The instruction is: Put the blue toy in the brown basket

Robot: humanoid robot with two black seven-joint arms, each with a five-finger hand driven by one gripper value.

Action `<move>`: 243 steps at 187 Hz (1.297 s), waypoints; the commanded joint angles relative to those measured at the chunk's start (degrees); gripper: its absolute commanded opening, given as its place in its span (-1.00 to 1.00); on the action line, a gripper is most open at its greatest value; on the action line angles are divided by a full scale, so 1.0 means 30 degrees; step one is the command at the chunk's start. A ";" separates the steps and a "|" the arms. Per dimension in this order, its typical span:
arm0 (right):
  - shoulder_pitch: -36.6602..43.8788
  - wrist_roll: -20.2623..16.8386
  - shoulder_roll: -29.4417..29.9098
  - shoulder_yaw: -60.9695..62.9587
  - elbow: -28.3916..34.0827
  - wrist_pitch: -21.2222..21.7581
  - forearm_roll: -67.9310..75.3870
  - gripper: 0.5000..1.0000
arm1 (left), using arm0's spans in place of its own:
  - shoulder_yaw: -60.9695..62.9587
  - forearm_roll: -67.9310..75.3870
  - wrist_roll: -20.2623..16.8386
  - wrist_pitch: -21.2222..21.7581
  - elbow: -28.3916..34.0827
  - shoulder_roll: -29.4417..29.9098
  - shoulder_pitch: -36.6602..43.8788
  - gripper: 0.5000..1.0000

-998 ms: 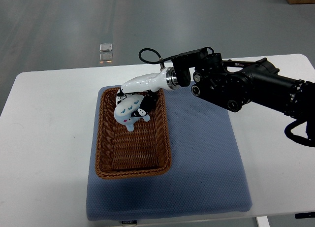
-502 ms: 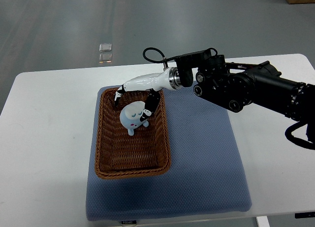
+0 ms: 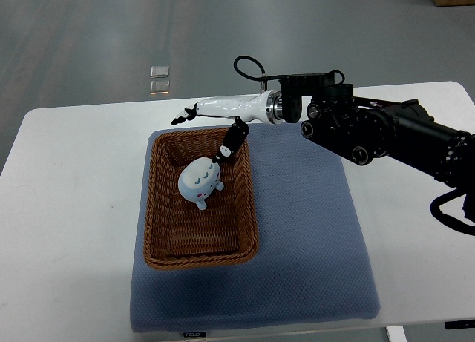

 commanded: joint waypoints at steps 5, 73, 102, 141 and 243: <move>-0.1027 -0.0463 -0.0306 0.2567 -0.1007 -0.0033 0.0810 0.64 | -0.0001 -0.0013 0.0000 0.0000 0.0003 0.0000 -0.0001 1.00; -0.5099 -0.0697 -0.0775 1.0067 -0.1534 -0.2260 0.5351 0.64 | 0.0087 -0.0013 0.0000 0.0000 -0.0055 0.0000 -0.0030 1.00; -0.5978 -0.0726 -0.0716 1.1854 -0.1534 -0.3402 0.7108 0.64 | 0.0087 -0.0013 0.0000 0.0000 -0.0055 0.0000 -0.0059 1.00; -0.6476 -0.2396 -0.0804 1.1825 -0.1534 -0.4398 1.0742 0.64 | 0.0028 -0.0013 0.0000 0.0000 -0.0055 0.0000 -0.0118 1.00; -0.7999 -0.2484 -0.0980 1.1854 -0.1330 -0.4457 1.2031 0.64 | 0.0028 -0.0043 0.0000 0.0000 0.0033 0.0000 -0.0176 1.00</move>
